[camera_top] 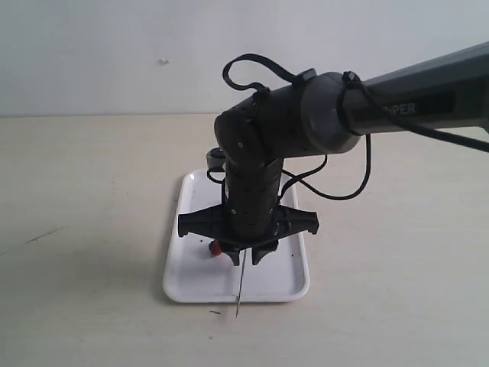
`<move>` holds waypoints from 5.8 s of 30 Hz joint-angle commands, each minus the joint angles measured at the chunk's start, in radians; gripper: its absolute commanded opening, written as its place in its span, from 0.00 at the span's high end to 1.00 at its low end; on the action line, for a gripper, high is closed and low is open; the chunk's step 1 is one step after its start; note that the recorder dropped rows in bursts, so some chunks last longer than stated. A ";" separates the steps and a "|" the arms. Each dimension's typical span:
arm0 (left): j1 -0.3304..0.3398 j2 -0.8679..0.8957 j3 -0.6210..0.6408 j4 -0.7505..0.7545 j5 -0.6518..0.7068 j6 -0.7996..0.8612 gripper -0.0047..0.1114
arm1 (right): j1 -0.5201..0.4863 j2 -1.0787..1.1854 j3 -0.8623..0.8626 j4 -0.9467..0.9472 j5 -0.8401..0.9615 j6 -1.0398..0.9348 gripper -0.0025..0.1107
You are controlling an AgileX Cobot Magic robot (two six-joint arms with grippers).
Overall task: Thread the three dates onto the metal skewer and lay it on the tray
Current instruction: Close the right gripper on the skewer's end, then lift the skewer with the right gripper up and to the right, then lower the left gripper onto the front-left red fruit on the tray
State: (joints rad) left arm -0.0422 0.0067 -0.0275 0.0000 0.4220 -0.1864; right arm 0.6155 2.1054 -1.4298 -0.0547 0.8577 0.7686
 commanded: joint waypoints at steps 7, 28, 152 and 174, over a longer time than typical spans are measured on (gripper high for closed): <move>0.003 -0.007 0.004 -0.008 -0.005 0.000 0.96 | 0.001 0.043 -0.008 -0.003 -0.055 0.024 0.74; 0.003 -0.007 0.004 -0.008 -0.005 0.000 0.96 | 0.001 0.083 -0.008 0.055 -0.032 0.099 0.98; -0.556 1.762 -1.184 0.120 0.172 1.378 0.48 | -0.513 -0.605 0.466 0.076 -0.389 -0.822 0.98; -0.658 1.966 -1.184 0.120 0.051 1.758 0.49 | -0.513 -0.605 0.466 0.080 -0.382 -0.860 0.98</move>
State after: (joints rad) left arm -0.6936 1.9742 -1.2065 0.1232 0.4893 1.5388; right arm 0.1086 1.5024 -0.9580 0.0171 0.4813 -0.0699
